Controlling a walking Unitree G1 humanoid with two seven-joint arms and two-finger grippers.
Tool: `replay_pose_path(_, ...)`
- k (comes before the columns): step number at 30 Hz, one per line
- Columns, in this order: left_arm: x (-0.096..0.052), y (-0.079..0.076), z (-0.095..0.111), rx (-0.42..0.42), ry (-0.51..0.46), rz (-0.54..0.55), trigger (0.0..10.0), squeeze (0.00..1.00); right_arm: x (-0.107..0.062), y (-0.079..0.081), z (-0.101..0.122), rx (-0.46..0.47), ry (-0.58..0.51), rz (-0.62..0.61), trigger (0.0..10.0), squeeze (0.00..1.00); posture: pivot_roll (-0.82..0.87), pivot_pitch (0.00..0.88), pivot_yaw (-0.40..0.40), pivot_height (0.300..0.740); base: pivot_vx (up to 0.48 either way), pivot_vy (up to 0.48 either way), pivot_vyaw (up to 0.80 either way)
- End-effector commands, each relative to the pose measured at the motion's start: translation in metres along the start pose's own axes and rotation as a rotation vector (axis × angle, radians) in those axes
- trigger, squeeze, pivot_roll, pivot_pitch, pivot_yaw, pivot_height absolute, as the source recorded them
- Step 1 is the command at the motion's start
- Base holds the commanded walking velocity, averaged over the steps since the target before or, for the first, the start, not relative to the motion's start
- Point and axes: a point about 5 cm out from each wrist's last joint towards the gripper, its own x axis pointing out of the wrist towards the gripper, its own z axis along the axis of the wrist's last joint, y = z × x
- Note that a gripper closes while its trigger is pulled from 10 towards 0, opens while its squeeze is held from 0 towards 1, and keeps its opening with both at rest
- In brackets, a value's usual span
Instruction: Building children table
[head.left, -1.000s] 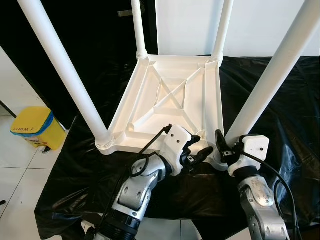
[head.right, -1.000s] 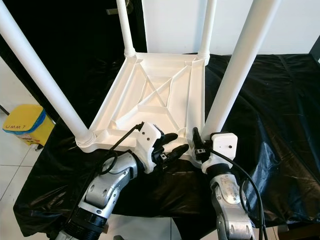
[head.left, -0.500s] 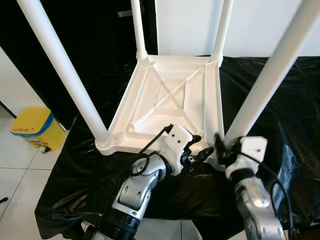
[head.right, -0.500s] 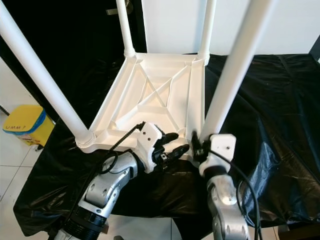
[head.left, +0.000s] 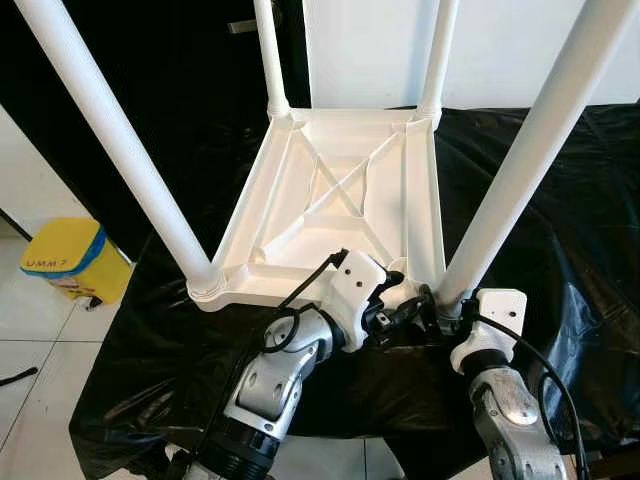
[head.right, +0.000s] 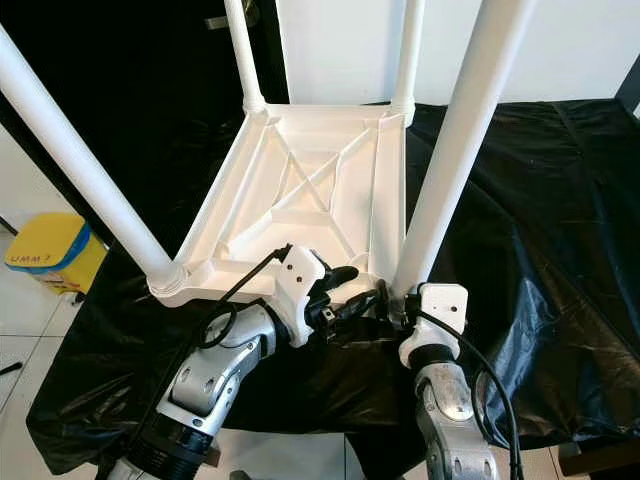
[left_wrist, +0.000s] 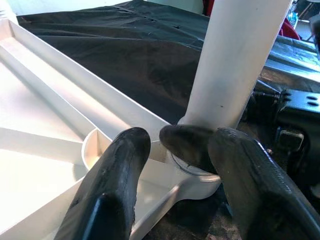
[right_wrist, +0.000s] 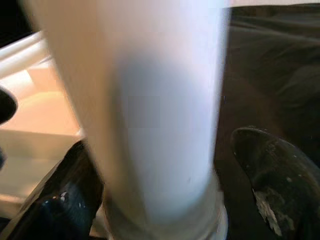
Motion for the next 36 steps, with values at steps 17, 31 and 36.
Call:
replay_pose_path(17,-0.003,0.006,-0.001,0.027,0.016,0.009,10.0,0.00,0.025,-0.021,0.018,-0.194,-0.020,0.405,10.0,0.00,-0.27,0.086,0.078,0.740,0.000,0.000,0.00)
replay_pose_path(31,-0.006,0.007,-0.001,0.032,0.013,0.036,10.0,0.00,0.027,-0.020,0.010,-0.192,0.011,0.475,10.0,0.00,-0.23,0.067,0.056,0.740,0.000,0.000,0.00)
replay_pose_path(36,-0.005,0.005,-0.001,0.032,0.011,0.029,10.0,0.00,0.026,-0.020,0.008,-0.175,0.013,0.441,10.0,0.00,-0.24,0.056,0.056,0.740,0.000,0.000,0.00)
